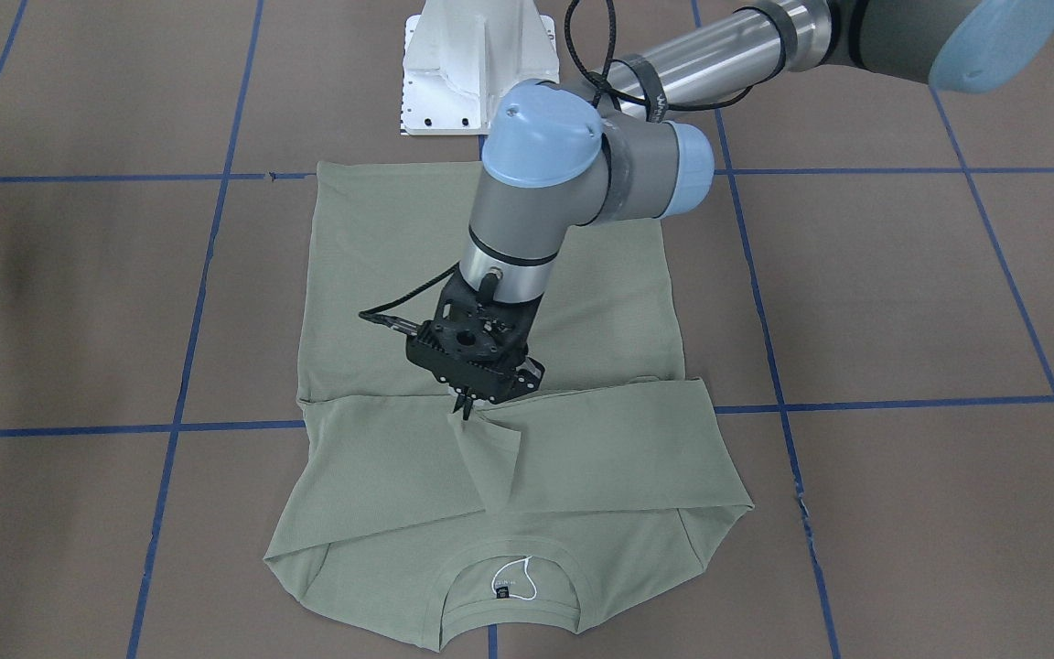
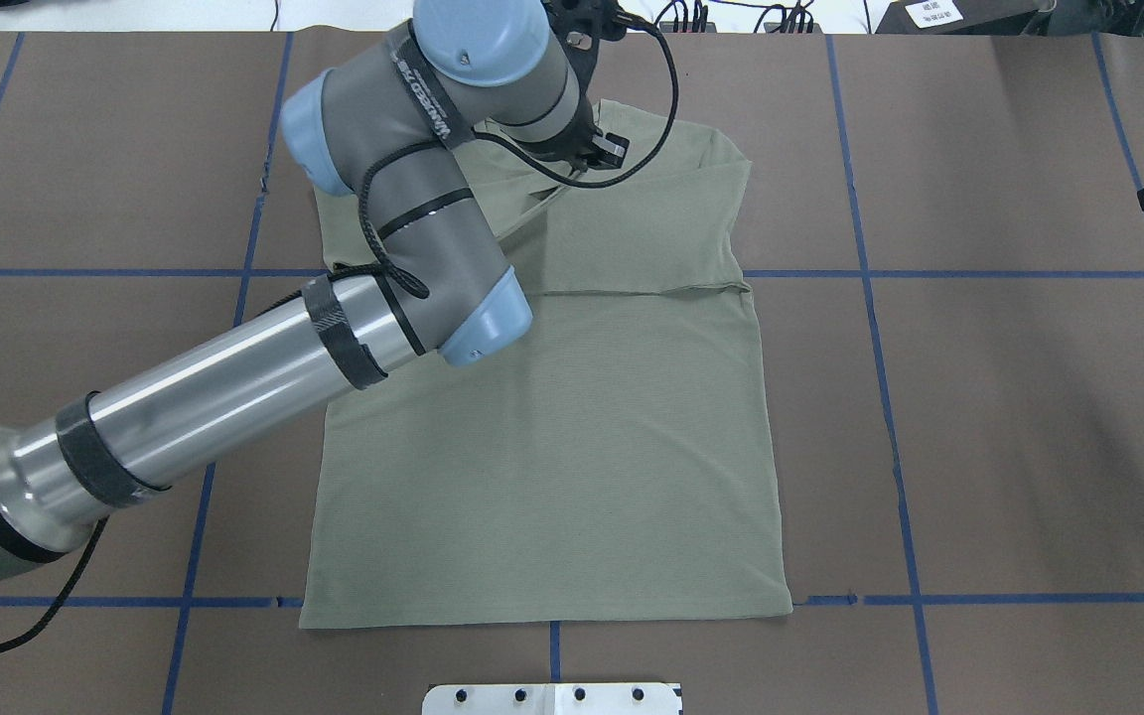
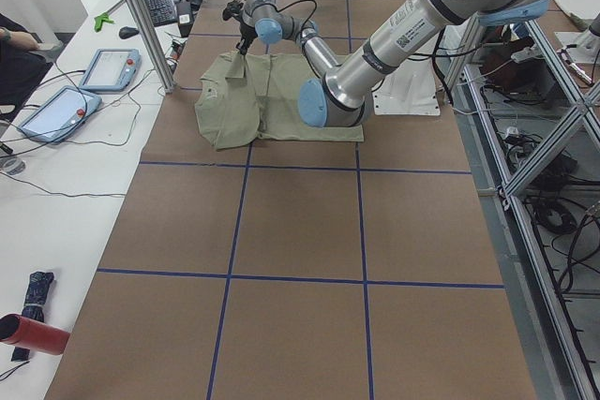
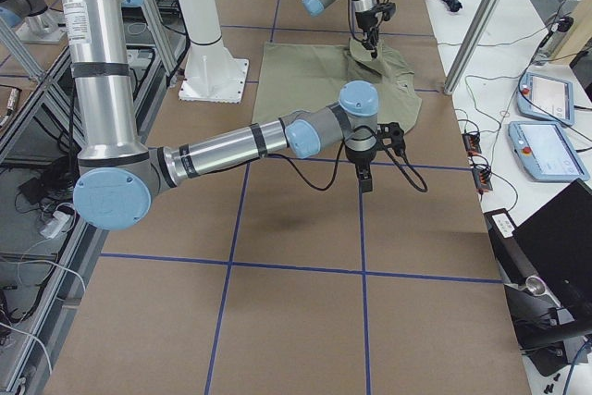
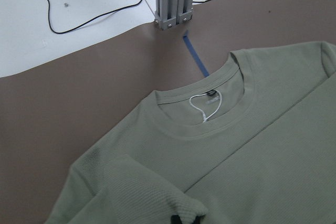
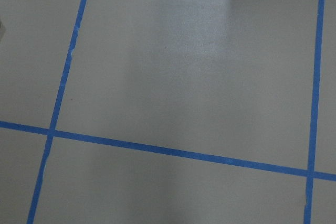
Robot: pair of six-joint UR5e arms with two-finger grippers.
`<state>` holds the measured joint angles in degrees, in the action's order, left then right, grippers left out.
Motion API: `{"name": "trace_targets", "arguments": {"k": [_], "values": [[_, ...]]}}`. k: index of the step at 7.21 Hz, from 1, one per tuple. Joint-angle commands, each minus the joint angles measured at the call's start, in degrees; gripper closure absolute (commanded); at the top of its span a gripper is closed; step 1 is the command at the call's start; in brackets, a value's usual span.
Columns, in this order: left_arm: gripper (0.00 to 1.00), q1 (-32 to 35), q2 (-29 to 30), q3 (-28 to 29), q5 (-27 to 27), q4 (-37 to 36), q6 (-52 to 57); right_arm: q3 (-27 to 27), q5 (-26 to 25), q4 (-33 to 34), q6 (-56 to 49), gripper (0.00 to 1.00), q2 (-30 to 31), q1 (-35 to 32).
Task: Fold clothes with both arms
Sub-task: 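Carry the held sleeve across the shirt body with the left gripper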
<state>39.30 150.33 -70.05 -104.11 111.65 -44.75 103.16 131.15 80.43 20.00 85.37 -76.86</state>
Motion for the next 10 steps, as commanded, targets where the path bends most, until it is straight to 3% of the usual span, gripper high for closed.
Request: {"name": "trace_targets", "arguments": {"k": [1,2,6,7,8,10], "values": [[1.0,-4.38,1.99,4.9,0.75,8.45,-0.16,-0.15,-0.71,-0.01,-0.05,0.0,0.06,-0.04],[1.0,-6.93,2.51,6.14,5.45,9.98,0.01,-0.15,-1.07,0.07,0.03,0.0,0.06,-0.13],[1.0,-12.13,3.04,10.88,8.49,18.14,1.76,-0.24,-1.42,0.08,0.3,0.0,0.15,-0.13],[0.78,-12.66,3.39,10.98,8.49,18.6,1.68,-0.24,-1.68,0.08,0.39,0.0,0.06,-0.04],[0.01,-12.67,3.13,11.07,8.49,19.39,1.68,-0.24,-1.77,0.08,0.56,0.0,0.06,-0.04],[0.0,-11.45,3.3,10.2,7.53,19.49,1.07,0.2,-1.68,-0.01,0.74,0.0,-0.81,-0.04]]}}
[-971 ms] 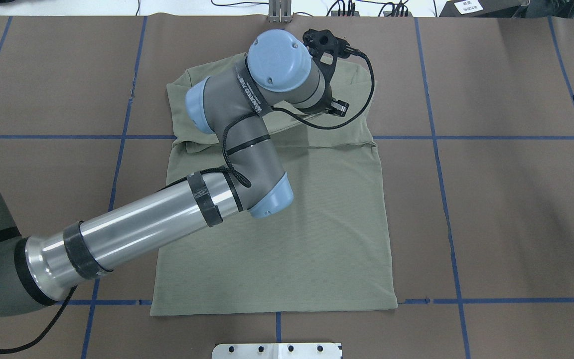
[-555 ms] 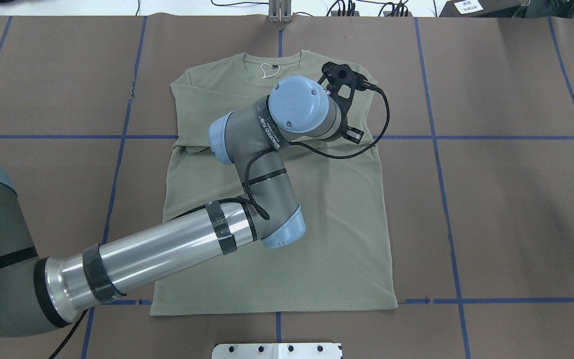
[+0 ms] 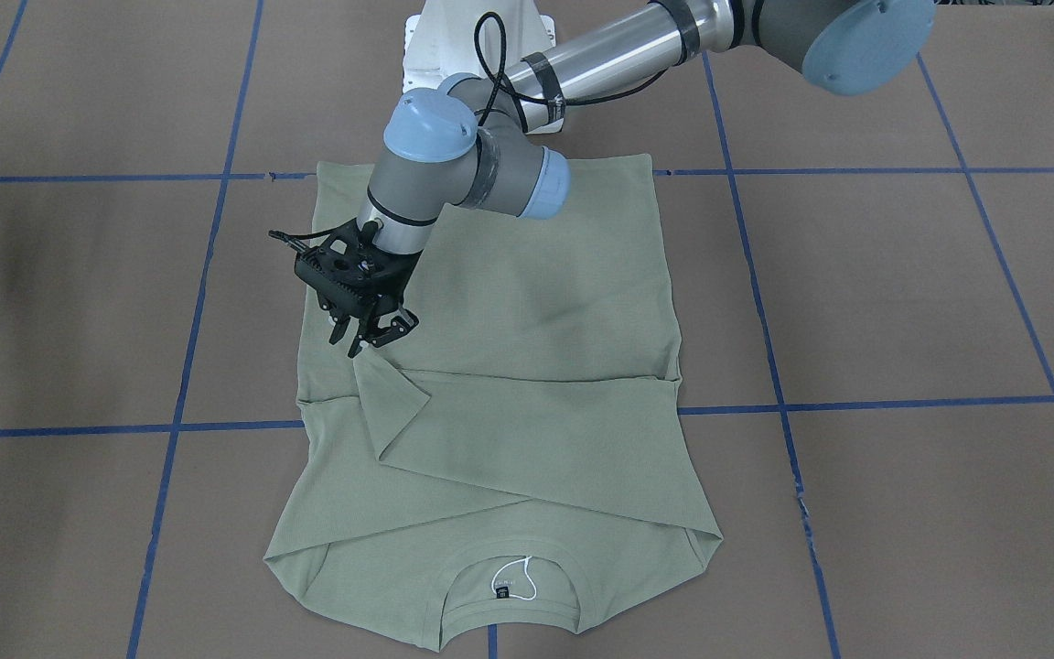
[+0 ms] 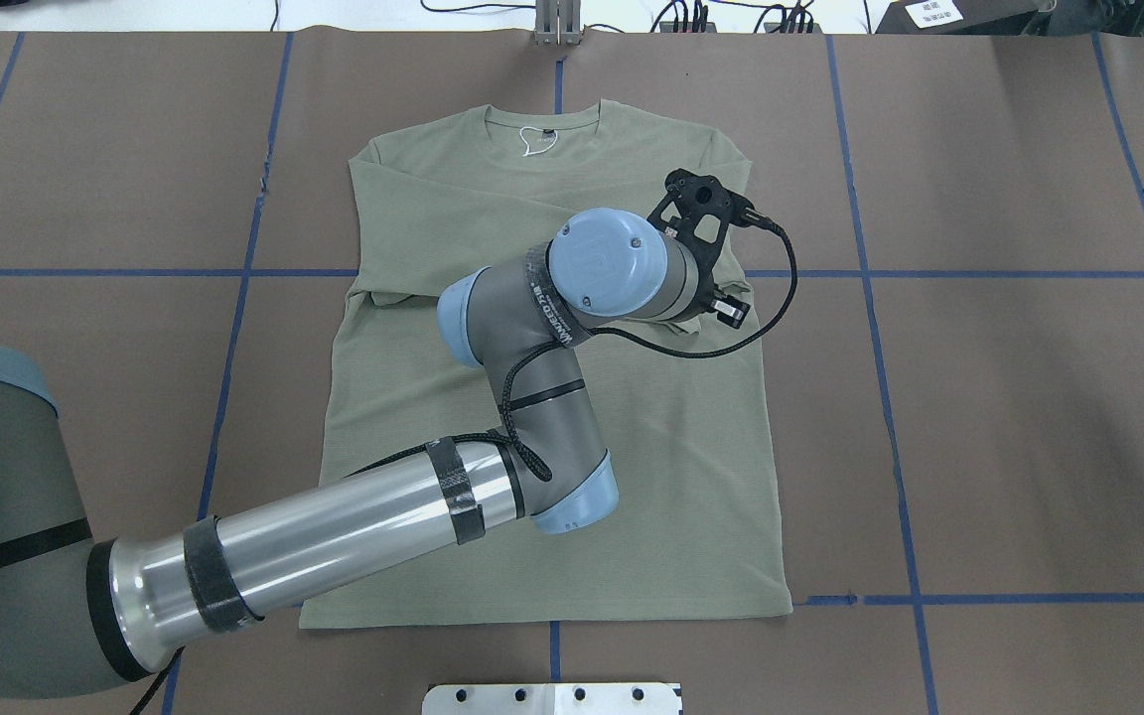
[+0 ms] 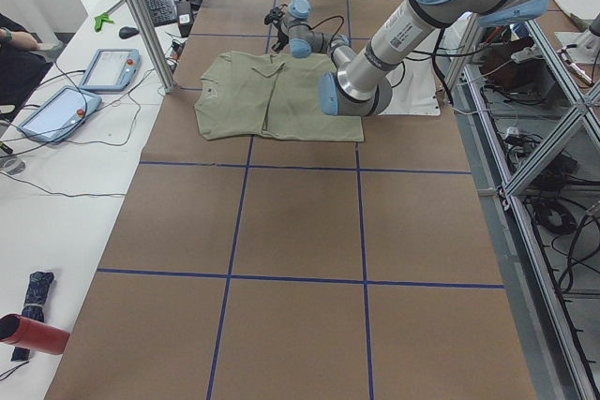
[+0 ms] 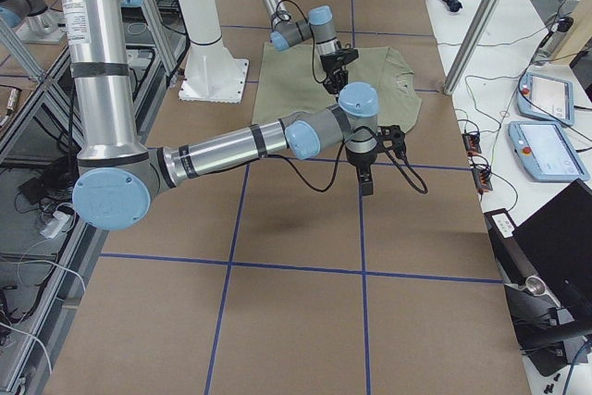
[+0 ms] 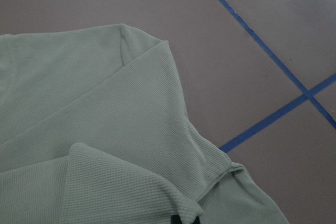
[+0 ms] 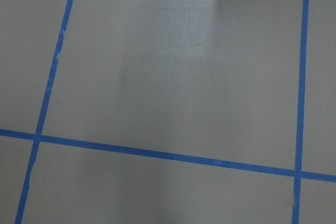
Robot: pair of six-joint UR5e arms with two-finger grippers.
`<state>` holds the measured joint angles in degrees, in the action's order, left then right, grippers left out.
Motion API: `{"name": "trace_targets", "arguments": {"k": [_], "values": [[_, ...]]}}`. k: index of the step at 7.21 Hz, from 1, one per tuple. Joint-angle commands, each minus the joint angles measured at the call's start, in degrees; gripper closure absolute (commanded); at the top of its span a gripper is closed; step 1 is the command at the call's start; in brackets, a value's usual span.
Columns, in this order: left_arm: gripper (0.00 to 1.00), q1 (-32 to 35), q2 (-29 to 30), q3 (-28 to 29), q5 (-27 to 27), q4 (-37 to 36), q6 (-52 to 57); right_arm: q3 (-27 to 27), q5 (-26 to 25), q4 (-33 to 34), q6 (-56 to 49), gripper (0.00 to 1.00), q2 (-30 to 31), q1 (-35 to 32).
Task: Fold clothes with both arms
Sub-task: 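Release the sleeve and withdraw the left gripper while the right gripper approaches the shirt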
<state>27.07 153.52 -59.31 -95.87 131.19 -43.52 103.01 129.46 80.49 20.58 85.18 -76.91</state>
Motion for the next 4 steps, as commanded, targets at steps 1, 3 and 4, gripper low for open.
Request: {"name": "trace_targets", "arguments": {"k": [1,3,4], "values": [[0.0,3.58,-0.07,-0.98,-3.94,-3.71,-0.17,0.61,0.01,-0.07,0.68,0.0,-2.8,0.61],[0.0,9.12,-3.38,-8.84,-9.49,-14.85,0.45,0.53,-3.13,0.02,9.26,0.0,-8.59,5.51],[0.0,10.97,-7.23,-16.2,-9.6,-21.17,1.23,0.0,-7.25,0.63,14.61,0.0,-12.63,10.76]]}}
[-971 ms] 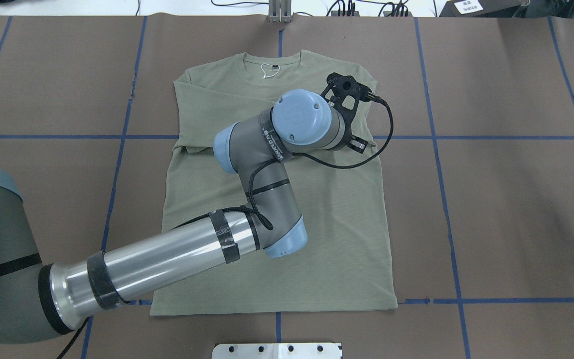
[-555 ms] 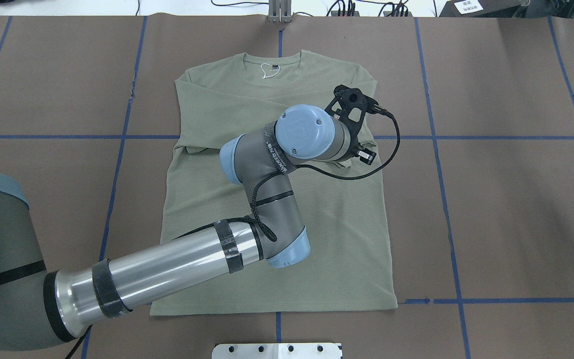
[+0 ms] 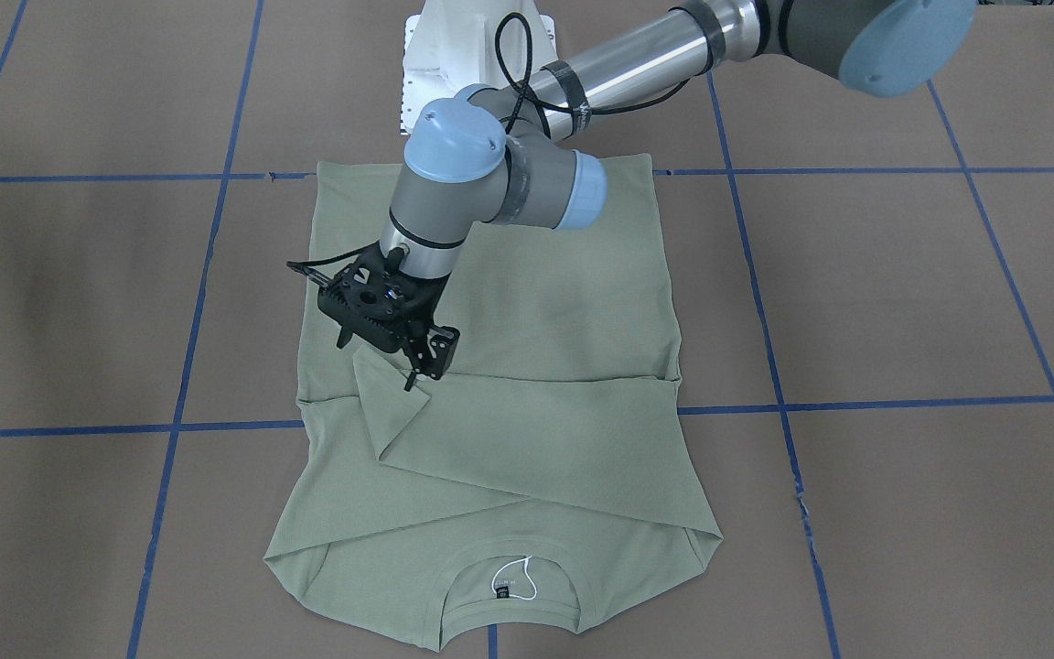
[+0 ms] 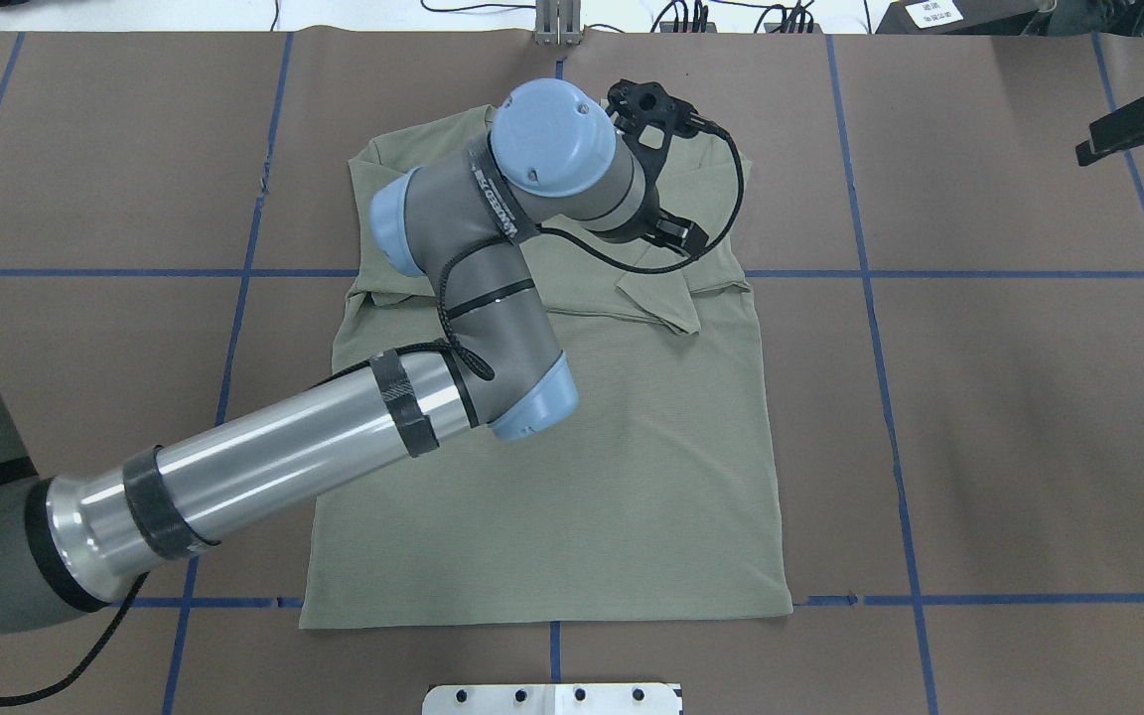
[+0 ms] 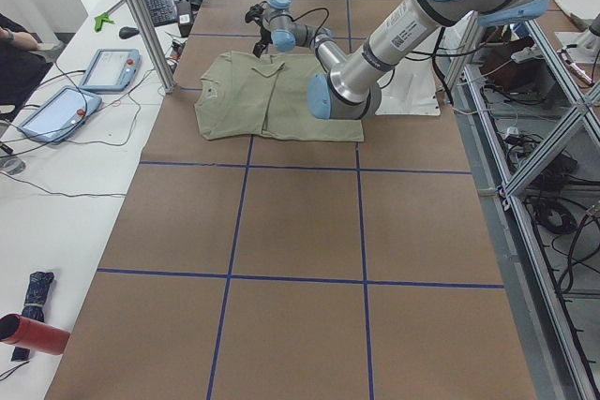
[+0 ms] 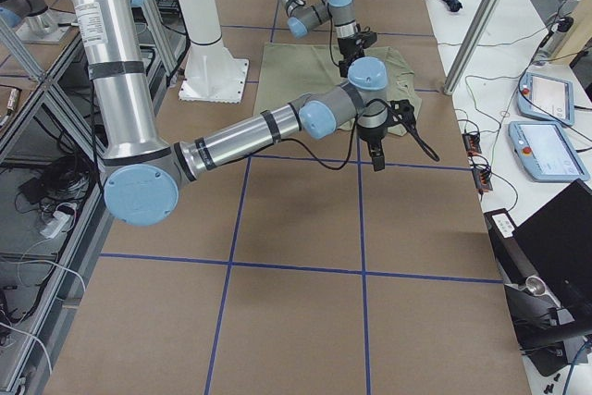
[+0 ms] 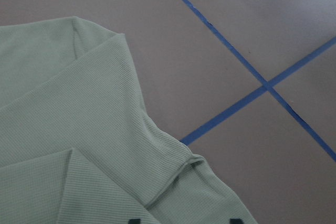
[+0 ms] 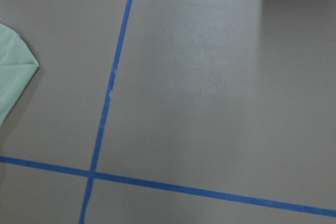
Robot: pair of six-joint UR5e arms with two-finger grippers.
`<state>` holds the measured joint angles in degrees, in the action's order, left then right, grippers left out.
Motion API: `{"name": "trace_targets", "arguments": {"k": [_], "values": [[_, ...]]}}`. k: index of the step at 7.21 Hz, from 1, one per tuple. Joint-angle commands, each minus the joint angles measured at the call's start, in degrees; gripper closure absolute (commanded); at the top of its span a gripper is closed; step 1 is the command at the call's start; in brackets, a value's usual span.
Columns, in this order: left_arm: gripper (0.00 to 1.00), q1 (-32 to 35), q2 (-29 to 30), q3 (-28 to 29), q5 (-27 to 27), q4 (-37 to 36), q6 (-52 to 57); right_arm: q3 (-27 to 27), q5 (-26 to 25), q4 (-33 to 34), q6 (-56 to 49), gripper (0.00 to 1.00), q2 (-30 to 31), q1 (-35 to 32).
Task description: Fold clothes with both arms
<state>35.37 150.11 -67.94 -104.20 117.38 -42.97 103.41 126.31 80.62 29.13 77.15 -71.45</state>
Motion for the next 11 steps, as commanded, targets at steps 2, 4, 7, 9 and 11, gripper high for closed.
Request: {"name": "trace_targets", "arguments": {"k": [2,4,7,9,11], "values": [[0.0,6.79,-13.21,-20.33,-4.31,-12.6,6.21,-2.15,-12.18,5.21,16.7,0.0,-13.55,14.98],[0.0,11.71,-25.17,-30.98,-10.99,-12.53,12.0,-4.95,-19.15,12.27,21.2,0.01,-22.97,22.2],[0.0,18.05,-35.31,-35.6,-17.33,-11.73,21.67,-20.64,-27.23,12.37,27.64,0.09,-37.02,31.08],[0.0,18.42,-37.17,-35.6,-18.4,-9.98,21.79,-25.97,-32.51,12.28,27.73,0.15,-39.62,36.1],[0.0,18.33,-37.17,-35.6,-18.4,-9.98,21.52,-27.99,-35.33,12.28,29.05,0.21,-39.7,38.83]]}}
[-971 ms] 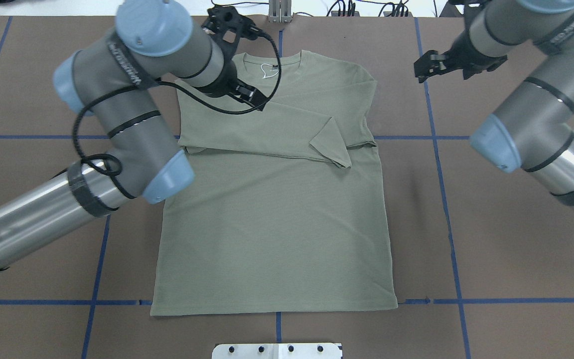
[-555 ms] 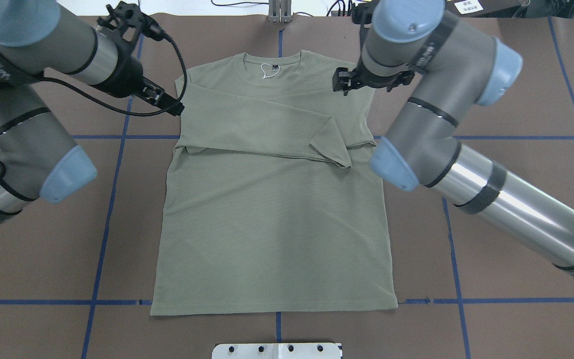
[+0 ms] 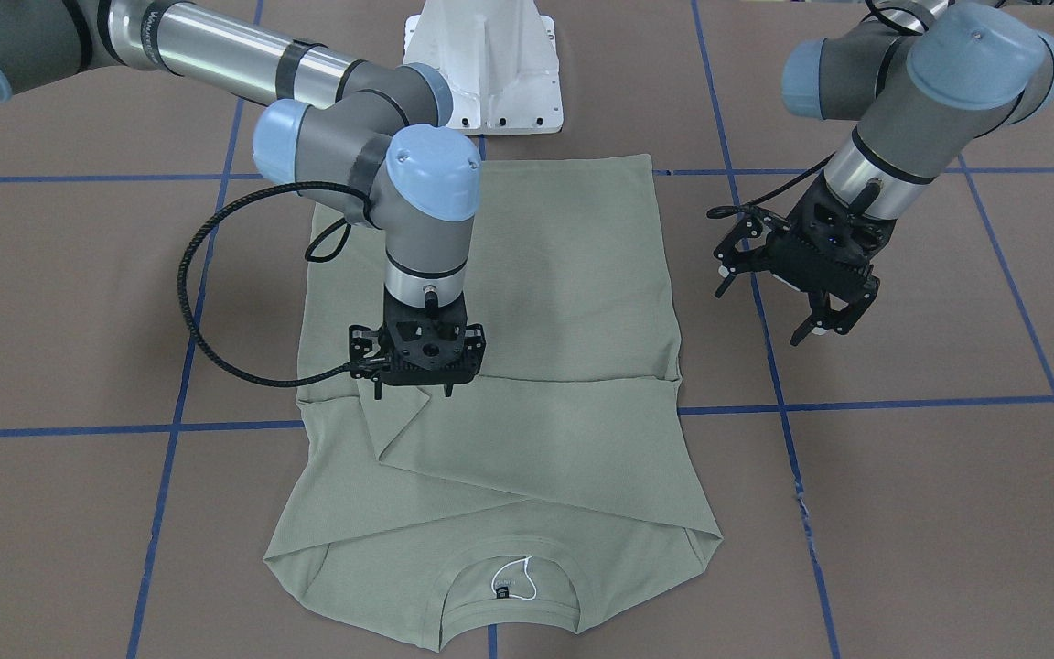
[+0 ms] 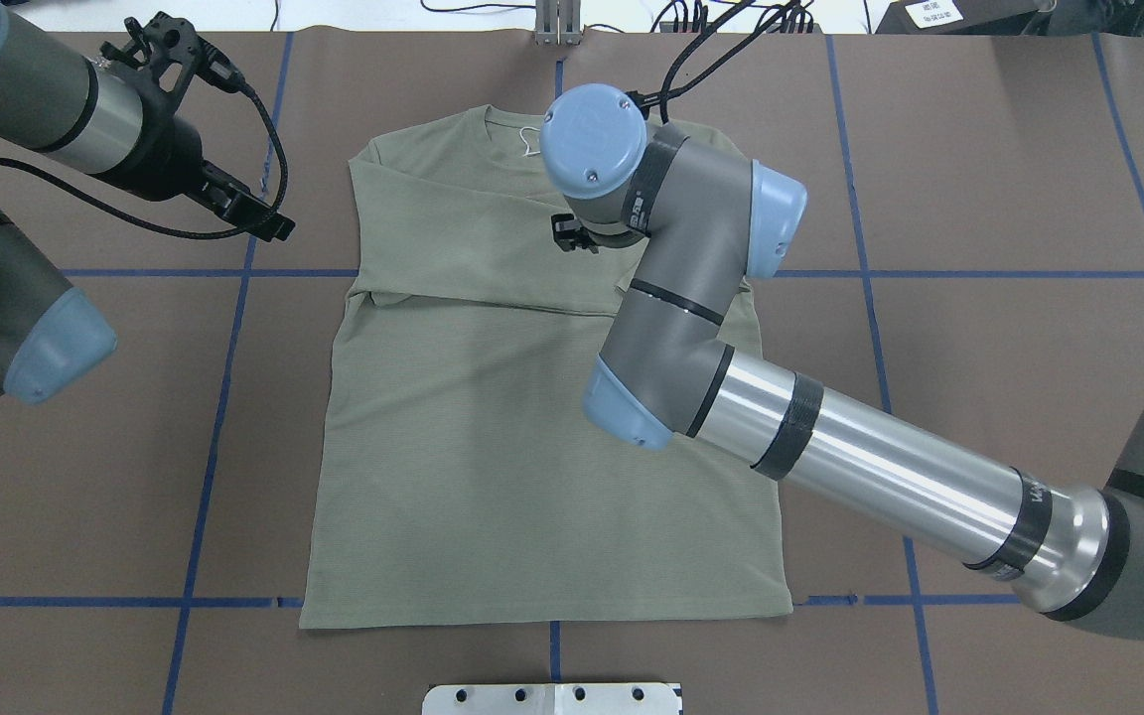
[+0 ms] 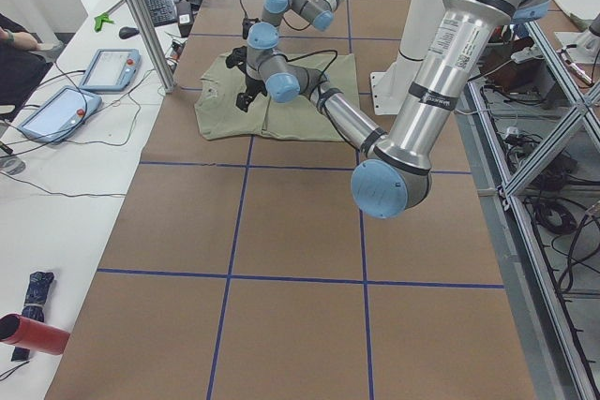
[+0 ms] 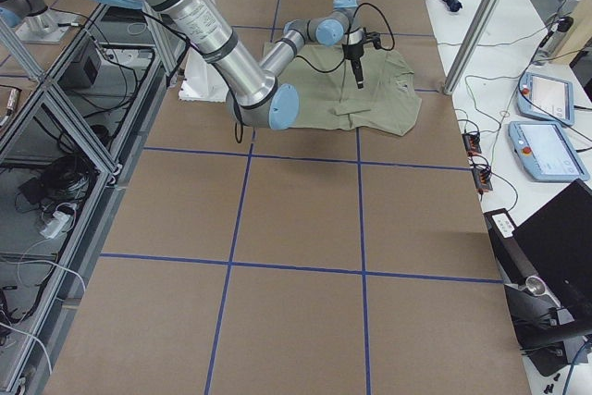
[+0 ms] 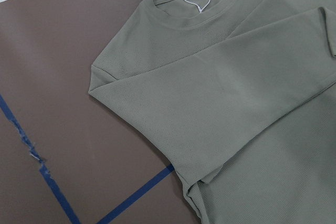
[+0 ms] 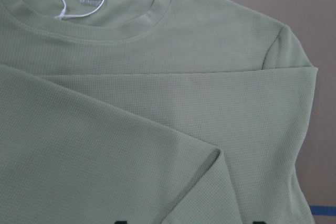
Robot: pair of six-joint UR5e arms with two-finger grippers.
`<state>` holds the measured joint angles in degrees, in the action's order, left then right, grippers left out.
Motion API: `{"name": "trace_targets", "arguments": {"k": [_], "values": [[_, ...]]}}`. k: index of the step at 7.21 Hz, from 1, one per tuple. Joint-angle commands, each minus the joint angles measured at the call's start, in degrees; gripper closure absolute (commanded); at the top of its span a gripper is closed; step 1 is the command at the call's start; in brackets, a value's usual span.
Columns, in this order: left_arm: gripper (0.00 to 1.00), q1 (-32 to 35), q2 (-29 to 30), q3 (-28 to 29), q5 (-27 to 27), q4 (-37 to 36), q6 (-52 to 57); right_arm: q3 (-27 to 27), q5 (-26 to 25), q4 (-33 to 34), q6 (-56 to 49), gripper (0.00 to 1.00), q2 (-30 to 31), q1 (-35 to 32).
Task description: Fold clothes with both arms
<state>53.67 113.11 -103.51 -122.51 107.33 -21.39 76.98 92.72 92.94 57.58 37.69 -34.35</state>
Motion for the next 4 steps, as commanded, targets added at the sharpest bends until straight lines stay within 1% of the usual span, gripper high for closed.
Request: {"name": "trace_targets", "arguments": {"k": [1,2,3,4], "values": [[0.0,0.03,-0.25,-0.02,-0.1,0.16,-0.15,-2.79,-3.06,-0.04,0.61,0.25,-0.25,2.35],[0.0,0.03,-0.34,-0.02,-0.1,0.16,-0.15,-3.15,-3.34,-0.04,0.52,0.32,-0.17,2.71],[0.0,-0.05,-0.34,-0.02,-0.1,0.16,-0.06,-4.28,-4.73,-0.04,-0.09,0.37,-0.25,3.06],[0.0,-0.05,-0.69,-0.02,-0.1,0.16,0.03,-4.73,-5.09,-0.22,-0.18,0.39,-0.34,3.15]]}}
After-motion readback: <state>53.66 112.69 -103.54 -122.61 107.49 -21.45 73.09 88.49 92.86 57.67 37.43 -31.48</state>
